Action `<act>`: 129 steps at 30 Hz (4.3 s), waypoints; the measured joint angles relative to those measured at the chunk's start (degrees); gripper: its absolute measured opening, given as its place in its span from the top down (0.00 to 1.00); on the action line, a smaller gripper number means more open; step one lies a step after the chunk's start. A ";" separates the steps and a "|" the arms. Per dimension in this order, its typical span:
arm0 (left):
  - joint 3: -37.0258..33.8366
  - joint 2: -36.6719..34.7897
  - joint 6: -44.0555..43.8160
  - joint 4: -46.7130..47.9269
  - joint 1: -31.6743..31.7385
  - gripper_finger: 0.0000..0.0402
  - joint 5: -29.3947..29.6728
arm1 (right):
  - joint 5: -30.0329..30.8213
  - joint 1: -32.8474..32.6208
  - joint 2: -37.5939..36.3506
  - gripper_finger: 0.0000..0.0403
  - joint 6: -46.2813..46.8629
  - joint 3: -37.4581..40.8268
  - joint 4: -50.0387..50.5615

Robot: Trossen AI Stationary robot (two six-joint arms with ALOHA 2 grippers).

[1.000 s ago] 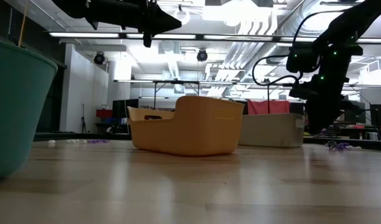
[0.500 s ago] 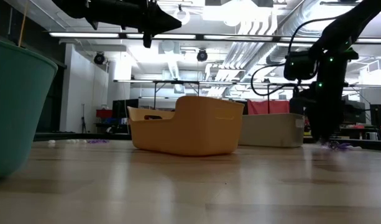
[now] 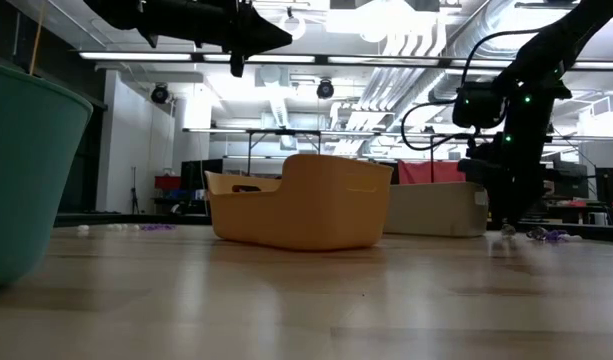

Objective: Sort Halloween decoration
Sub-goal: Put the black skull toy into the green bin

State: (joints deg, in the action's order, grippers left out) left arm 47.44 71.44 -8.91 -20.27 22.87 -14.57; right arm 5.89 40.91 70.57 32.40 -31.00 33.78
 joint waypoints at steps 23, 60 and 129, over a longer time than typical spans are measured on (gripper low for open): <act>0.00 -0.01 0.00 -0.02 0.00 1.00 -0.02 | -0.38 -0.02 5.86 0.68 -2.59 -0.11 -1.20; 0.00 -12.28 2.56 2.58 5.01 1.00 0.00 | -13.96 -8.32 -24.35 0.90 5.28 0.04 -3.62; 0.00 -14.75 9.05 9.70 -3.28 1.00 3.30 | -20.24 -40.15 20.84 0.90 -18.36 -33.79 -39.09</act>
State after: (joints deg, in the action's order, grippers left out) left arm 47.44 56.69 0.14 -10.57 19.59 -11.27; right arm -14.34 0.76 91.41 14.04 -64.79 -5.31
